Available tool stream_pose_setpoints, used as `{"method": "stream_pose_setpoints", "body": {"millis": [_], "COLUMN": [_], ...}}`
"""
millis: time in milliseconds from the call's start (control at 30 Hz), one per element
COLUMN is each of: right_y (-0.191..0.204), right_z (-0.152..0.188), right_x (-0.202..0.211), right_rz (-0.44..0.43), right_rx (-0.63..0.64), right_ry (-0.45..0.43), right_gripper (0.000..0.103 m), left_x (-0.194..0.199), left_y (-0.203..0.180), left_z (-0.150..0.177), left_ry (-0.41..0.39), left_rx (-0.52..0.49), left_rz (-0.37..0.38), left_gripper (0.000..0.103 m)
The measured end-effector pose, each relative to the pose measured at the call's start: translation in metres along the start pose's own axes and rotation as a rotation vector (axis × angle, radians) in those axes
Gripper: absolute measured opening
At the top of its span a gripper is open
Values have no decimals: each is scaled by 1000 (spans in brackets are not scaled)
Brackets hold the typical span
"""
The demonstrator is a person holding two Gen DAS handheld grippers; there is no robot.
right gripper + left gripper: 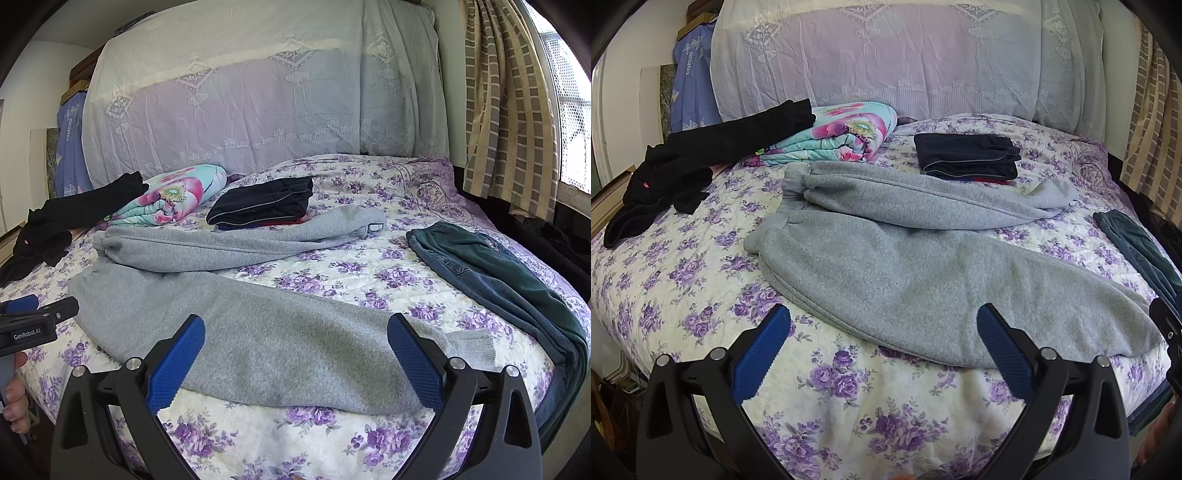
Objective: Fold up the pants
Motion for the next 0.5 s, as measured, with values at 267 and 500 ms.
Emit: {"method": "stream_pose_setpoints", "body": {"millis": [267, 500], "right_y": [1, 1], "right_z": [1, 1], "right_x": [-1, -1], "right_rz": [1, -1], "right_rx": [-3, -2], "right_ry": [5, 9], "right_gripper": [100, 100], "left_x": [-1, -1], "left_y": [0, 0], "left_z": [2, 0], "left_ry": [2, 3], "left_rx": [0, -1], "left_rz": [1, -1], "left_gripper": [99, 99]}}
Point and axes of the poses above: each gripper's, at about its wrist camera, not at the fingertips, and x roughly against the way its jaws point, y to its left, z to its underside, the point moved 3 cm from there along -x, roughly the way its jaws point, and after that the axes turned 12 degrees about -z, right-handed, at the moved point
